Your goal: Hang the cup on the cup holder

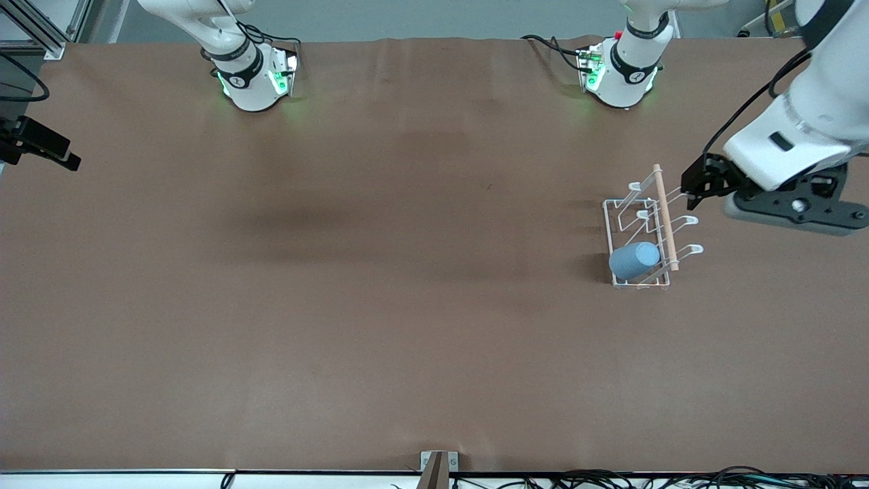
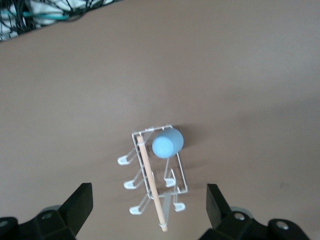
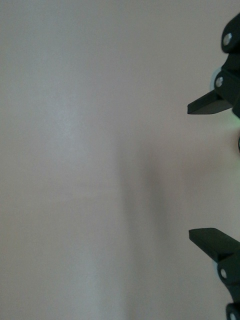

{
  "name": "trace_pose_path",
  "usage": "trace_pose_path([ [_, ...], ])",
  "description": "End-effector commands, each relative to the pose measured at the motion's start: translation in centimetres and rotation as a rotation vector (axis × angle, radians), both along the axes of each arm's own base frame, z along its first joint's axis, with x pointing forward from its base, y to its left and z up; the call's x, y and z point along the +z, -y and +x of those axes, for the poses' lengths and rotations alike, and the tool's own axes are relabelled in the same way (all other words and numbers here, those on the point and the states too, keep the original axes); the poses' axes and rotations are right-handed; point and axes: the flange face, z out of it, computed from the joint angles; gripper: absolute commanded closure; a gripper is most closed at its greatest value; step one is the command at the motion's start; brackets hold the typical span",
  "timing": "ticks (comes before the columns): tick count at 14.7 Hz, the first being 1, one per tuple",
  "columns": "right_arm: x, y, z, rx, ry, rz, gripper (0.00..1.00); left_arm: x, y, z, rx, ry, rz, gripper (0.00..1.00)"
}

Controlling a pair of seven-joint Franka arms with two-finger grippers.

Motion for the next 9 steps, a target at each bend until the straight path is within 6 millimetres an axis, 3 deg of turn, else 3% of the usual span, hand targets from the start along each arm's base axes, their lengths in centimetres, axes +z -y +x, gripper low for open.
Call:
trace_pose_path([
  [1, 0.1, 0.0, -0.6, 0.007, -0.002, -0.016, 0.00, 0.2, -2.4, -3.2, 0.068, -0.022, -0.048, 0.00],
  [4, 0.1, 0.1, -0.6, 0.006, -0.001, -0.016, 0.00, 0.5, -4.5, -5.6, 0.114, -0.028, -0.062, 0.00],
  [7, 0.1, 0.0, -0.6, 0.006, -0.001, -0.016, 0.00, -0.3, -4.8, -7.7, 0.157, -0.048, -0.051, 0.00],
  [9, 0.1, 0.1, -0.6, 0.004, -0.001, -0.016, 0.00, -0.9, -5.0, -7.5, 0.177, -0.033, -0.051, 0.00],
])
